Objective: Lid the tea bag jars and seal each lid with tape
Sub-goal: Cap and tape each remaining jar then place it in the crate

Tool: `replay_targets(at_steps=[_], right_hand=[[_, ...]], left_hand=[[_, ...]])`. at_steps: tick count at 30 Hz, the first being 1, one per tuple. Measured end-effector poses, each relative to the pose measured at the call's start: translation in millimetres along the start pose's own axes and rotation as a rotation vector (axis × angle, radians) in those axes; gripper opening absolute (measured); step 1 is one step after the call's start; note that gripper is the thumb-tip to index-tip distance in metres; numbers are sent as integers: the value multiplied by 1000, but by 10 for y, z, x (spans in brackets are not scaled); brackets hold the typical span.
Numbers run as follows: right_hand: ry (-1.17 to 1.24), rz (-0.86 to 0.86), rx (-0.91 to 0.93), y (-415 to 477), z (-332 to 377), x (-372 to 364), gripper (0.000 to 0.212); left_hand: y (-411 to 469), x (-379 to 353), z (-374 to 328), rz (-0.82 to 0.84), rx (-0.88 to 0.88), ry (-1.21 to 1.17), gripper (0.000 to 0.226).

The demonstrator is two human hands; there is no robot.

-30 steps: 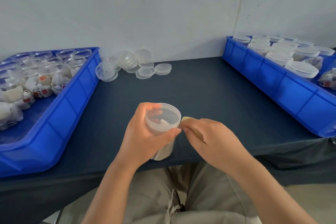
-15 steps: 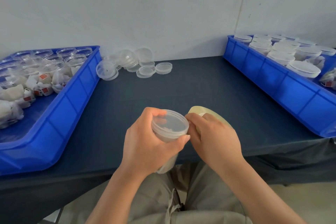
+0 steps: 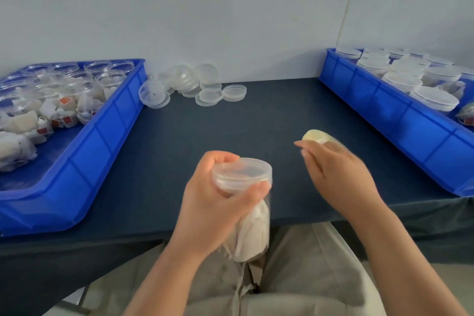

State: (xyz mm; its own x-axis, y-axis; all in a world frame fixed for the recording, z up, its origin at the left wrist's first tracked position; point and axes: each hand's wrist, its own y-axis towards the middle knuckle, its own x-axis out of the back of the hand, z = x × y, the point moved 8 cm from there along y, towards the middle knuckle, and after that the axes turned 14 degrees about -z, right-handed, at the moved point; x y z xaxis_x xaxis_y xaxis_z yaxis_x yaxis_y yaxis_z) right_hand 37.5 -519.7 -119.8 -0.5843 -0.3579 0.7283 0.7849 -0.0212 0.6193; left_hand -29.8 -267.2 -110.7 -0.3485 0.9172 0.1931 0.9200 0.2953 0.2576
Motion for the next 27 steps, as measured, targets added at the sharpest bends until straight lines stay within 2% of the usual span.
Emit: replay_targets(at_steps=[4,8,11,13,15,18,22,27], right_hand=[[32,167,70,-152,238,-339,44],[36,221,121,-256,384,-596,38],[32,226,95,-295,445,-652,45],[220,196,-7,-279,524,-517,54],[545,168,-111,-286,649,-333,56],[956,308,-217,-401,975,-202,60],[1206,393,-325,-477,1215,-163,42],[1383,488,-304,-494,1226,-168,42]], left_hand=[[51,10,219,-1,125,-108,46],[64,59,364,-13,163,-107,49],[75,79,416,-37,190,-133,53],[83,86,422,-46,199,-152,57],[90,93,426,-61,206,-179,67],[65,55,433,-34,227,-218,71],[-12,-31,421,62,319,-345,82],[-16,-46,364,129,343,-413,93]])
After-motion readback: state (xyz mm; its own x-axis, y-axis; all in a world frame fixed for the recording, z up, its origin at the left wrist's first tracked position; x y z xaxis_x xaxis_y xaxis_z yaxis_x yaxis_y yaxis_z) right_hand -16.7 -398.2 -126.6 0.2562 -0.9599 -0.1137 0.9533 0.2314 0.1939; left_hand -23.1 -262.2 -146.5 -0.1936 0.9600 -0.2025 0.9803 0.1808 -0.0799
